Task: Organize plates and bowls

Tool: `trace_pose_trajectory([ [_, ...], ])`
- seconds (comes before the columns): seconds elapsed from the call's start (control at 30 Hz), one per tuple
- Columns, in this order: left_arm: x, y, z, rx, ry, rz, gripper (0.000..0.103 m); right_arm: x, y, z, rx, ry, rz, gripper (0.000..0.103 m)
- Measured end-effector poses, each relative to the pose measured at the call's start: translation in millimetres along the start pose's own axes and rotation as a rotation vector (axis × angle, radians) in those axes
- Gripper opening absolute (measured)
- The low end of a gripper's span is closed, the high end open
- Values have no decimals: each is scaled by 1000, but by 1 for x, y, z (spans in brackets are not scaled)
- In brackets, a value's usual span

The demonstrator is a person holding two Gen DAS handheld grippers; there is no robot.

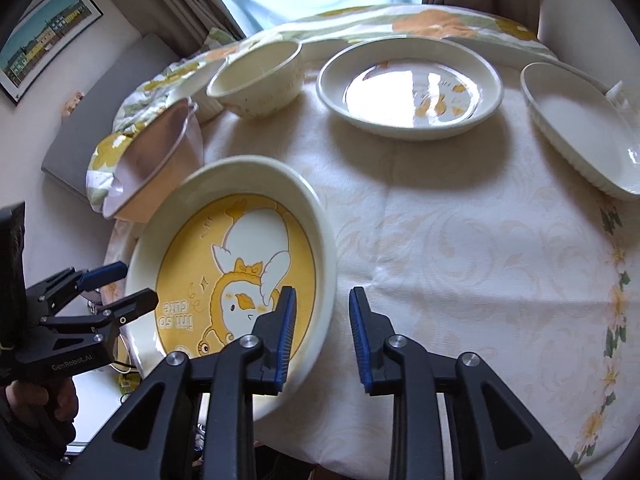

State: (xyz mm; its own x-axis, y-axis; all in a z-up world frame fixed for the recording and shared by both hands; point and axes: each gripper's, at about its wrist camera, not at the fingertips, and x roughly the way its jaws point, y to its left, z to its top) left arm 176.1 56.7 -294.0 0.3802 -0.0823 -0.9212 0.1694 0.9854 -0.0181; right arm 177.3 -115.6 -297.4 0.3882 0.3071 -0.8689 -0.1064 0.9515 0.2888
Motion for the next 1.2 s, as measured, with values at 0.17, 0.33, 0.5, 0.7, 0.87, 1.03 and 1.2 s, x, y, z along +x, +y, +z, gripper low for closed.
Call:
trace_pose_trajectory([
  [0.17, -43, -30, 0, 21, -78, 0, 68, -54, -12, -9, -20, -88, 12, 25],
  [0.33, -89, -67, 13, 50, -184, -43, 80, -107, -25, -23, -60, -181, -49, 33],
  [0.5, -125, -110, 35, 124, -292, -44, 103, -150, -38, -31, -83, -286, -138, 95],
  [0.7, -140, -170, 68, 242, -339, -76, 103, -198, -68, -32, -70, -397, -233, 95],
  [0.87, -138, -216, 103, 325, -333, -140, 103, -226, -103, -23, 21, -404, -262, 95],
  [1.03, -118, -255, 148, 412, -288, -227, 103, -232, -137, -9, 158, -382, -339, 95],
  [1.2, -74, -280, 207, 470, -160, -353, 103, -219, -175, -2, 317, -333, -309, 95],
])
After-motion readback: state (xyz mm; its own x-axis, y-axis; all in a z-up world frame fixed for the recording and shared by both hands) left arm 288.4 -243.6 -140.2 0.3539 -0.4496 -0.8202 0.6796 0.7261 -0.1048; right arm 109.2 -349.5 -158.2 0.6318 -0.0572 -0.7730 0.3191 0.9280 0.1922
